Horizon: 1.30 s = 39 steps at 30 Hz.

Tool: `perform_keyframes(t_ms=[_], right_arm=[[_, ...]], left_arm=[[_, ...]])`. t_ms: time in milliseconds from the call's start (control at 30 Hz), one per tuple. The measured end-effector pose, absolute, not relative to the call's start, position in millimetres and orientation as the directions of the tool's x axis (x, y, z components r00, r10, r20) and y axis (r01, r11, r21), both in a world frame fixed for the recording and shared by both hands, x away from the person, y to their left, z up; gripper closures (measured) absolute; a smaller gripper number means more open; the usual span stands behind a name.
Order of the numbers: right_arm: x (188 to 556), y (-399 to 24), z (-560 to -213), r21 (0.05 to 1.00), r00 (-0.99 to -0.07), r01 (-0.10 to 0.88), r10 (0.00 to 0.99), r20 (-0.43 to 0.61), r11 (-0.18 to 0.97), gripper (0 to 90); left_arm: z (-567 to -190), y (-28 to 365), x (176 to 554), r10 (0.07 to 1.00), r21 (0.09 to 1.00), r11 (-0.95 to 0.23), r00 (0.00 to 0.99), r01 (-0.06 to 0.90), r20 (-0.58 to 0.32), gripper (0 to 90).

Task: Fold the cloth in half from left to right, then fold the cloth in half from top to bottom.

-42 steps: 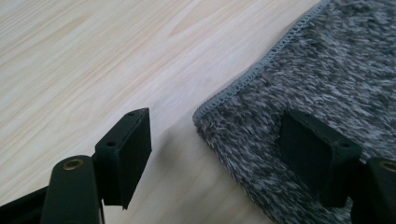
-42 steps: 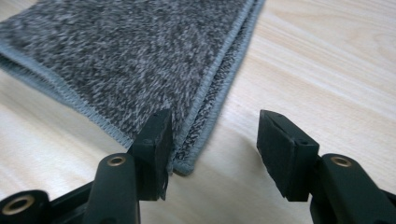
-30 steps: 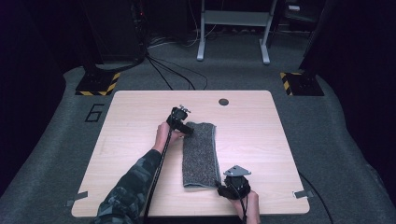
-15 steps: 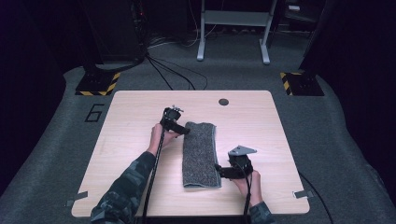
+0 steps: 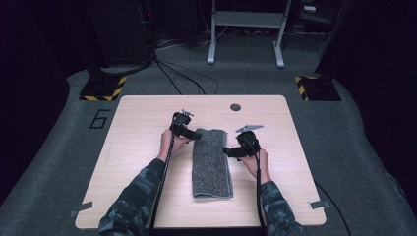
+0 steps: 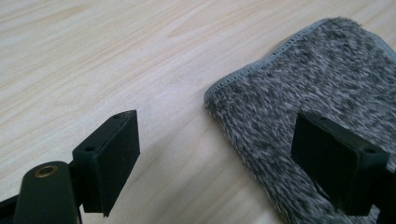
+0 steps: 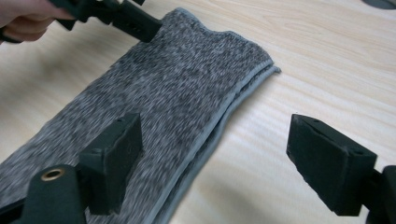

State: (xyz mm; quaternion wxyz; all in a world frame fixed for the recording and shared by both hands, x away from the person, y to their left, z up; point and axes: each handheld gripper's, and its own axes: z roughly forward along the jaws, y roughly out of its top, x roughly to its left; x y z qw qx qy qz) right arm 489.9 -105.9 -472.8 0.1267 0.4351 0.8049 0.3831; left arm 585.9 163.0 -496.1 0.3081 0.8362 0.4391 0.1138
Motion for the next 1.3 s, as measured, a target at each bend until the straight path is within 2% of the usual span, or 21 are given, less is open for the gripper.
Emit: perform_keyframes(t_ms=[200, 467, 700, 867, 933, 967, 1033, 1300], right_arm=[[522.4, -98.1, -479.8, 0.696, -0.568, 0.643, 0.809, 0.153, 0.32, 16.5], [559.5, -92.3, -489.5, 0.659, -0.532, 0.686, 0.831, 0.162, 0.31, 22.5], [580.2, -90.1, -498.9, 0.638, -0.5, 0.71, 0.851, 0.161, 0.297, 39.5], [586.2, -81.5, -504.8, 0.612, -0.489, 0.726, 0.86, 0.142, 0.312, 43.2], [587.7, -80.7, -505.5, 0.621, -0.486, 0.722, 0.863, 0.139, 0.306, 46.6], [588.0, -79.7, -506.0, 0.627, -0.481, 0.717, 0.867, 0.129, 0.304, 52.2], [587.8, -77.4, -506.6, 0.635, -0.479, 0.706, 0.872, 0.102, 0.314, 56.8], [584.9, -71.9, -508.1, 0.65, -0.527, 0.66, 0.849, 0.042, 0.378, 70.9]], left_arm=[[-497.5, 162.2, 591.9, 0.812, 0.619, -0.41, 0.577, 0.67, -0.087, 15.9], [-502.4, 160.2, 597.9, 0.818, 0.615, -0.402, 0.568, 0.678, -0.09, 18.1], [-505.1, 155.6, 600.1, 0.814, 0.608, -0.408, 0.572, 0.681, -0.094, 29.9], [-503.9, 150.9, 601.6, 0.814, 0.602, -0.428, 0.577, 0.674, -0.067, 35.6], [-503.7, 150.2, 601.2, 0.812, 0.604, -0.43, 0.58, 0.671, -0.065, 40.4], [-503.3, 150.1, 600.6, 0.806, 0.602, -0.44, 0.588, 0.667, -0.063, 42.5], [-503.6, 148.9, 599.5, 0.801, 0.61, -0.444, 0.595, 0.656, -0.057, 51.4], [-503.5, 144.3, 595.9, 0.786, 0.612, -0.467, 0.616, 0.638, -0.043, 65.9]])
